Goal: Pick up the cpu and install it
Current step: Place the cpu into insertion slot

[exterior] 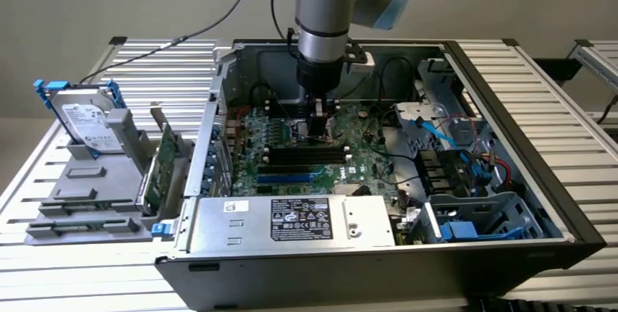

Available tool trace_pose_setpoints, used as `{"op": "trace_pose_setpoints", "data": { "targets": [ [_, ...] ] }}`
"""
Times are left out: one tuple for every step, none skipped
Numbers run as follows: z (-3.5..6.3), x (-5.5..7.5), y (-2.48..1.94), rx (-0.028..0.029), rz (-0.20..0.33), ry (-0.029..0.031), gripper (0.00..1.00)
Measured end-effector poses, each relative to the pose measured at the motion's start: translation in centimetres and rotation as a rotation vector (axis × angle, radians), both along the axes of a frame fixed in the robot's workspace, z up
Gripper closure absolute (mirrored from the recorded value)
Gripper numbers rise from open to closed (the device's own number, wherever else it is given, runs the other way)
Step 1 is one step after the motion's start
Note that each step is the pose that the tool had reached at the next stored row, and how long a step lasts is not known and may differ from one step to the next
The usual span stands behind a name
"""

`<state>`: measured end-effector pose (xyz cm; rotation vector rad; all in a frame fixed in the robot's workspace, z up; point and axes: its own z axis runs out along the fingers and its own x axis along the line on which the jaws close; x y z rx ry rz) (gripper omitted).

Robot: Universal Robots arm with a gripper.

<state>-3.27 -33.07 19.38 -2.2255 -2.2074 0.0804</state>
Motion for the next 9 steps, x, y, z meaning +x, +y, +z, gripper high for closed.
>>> {"op": "trace_pose_setpoints", "data": {
  "targets": [
    [0.05,0.00,0.00,0.0003,0.000,0.0000,0.36],
    [0.10,0.00,0.00,0.0005,0.000,0.0000,0.36],
    [0.16,0.00,0.00,0.0007,0.000,0.0000,0.36],
    [0.21,0.00,0.00,0.0010,0.000,-0.0001,0.36],
    [0.27,0.00,0.00,0.0012,0.000,0.0000,0.36],
    [0.32,0.00,0.00,0.0014,0.000,0.0000,0.36],
    [0.38,0.00,0.00,0.0016,0.000,0.0000,0.36],
    [0.44,0.00,0.00,0.0017,0.000,0.0000,0.36],
    [0.51,0.00,0.00,0.0018,0.000,0.0000,0.36]
  ]
}}
